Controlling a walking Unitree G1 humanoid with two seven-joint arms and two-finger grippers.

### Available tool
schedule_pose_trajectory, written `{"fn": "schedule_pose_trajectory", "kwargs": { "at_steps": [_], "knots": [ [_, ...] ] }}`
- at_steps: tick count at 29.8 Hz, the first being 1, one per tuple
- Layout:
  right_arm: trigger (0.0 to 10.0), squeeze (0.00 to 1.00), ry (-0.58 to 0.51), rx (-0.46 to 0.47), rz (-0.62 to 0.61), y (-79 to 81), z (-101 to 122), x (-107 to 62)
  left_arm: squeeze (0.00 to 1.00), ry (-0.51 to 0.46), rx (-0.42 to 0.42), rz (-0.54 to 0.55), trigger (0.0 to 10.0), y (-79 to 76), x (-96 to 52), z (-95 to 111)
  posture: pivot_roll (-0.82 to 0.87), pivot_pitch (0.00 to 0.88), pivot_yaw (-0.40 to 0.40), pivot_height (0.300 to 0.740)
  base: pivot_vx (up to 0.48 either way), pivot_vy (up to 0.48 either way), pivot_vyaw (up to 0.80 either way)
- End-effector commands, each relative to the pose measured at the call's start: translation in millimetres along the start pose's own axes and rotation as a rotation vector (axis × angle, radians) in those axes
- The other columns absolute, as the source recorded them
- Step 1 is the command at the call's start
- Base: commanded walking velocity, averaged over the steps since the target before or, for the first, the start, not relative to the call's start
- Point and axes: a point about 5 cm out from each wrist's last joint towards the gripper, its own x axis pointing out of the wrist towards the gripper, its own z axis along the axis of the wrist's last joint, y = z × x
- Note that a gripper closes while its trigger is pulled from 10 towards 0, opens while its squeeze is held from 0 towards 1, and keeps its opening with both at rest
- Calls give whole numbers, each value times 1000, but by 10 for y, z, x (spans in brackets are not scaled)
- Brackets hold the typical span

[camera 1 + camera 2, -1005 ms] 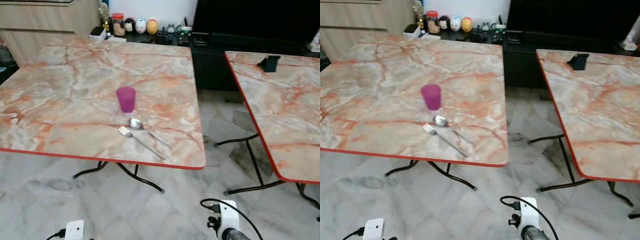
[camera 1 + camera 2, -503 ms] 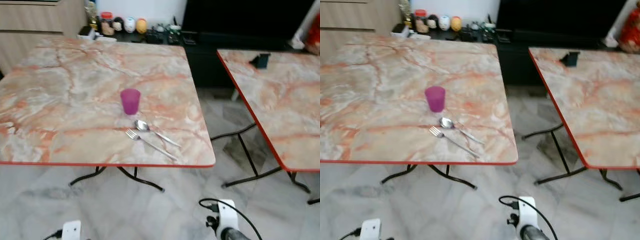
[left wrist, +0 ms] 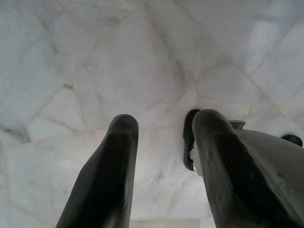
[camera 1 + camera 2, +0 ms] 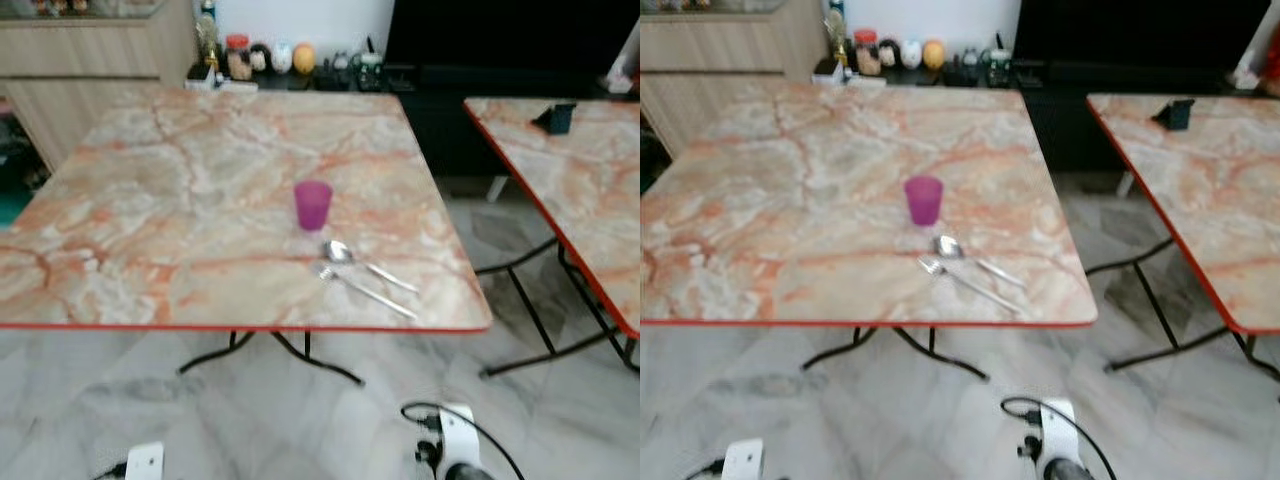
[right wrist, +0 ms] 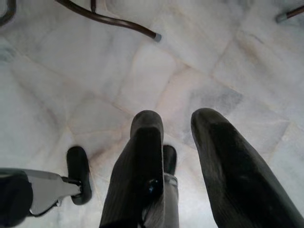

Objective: Setting the table

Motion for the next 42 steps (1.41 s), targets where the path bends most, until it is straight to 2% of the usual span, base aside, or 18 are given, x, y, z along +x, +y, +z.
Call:
{"fn": "schedule_pose_trajectory", "kwargs": {
  "at_steps": [1, 12, 21, 29, 33, 42],
  "knots": [
    [10000, 0, -10, -1, -15, -44, 26, -2, 0, 15, 9, -3, 10000, -32, -1, -29, 71, 0, -52, 740, 0, 0, 0],
    [10000, 0, -13, -18, -13, -43, 41, 0, 0, 16, 3, 3, 10000, -24, -1, -27, 70, 0, -51, 740, 0, 0, 0],
    [10000, 0, -23, 2, -29, -49, 47, 0, 0, 15, 4, -2, 10000, -28, 1, -21, 58, 0, -43, 740, 0, 0, 0],
    [10000, 0, -44, 4, -35, -47, 72, 0, 0, 8, 54, -13, 10000, -29, 5, 4, 47, 0, -36, 740, 0, -78, 0],
    [10000, 0, -44, -7, -32, -47, 75, 1, 0, 10, 28, -9, 10000, -29, 4, -3, 49, 0, -38, 740, 0, 0, 0],
    [10000, 0, -66, -14, -37, -56, 93, -2, 0, 12, 46, -11, 10000, -33, 4, -5, 41, 0, -36, 740, 0, 0, 0]
  ]
}}
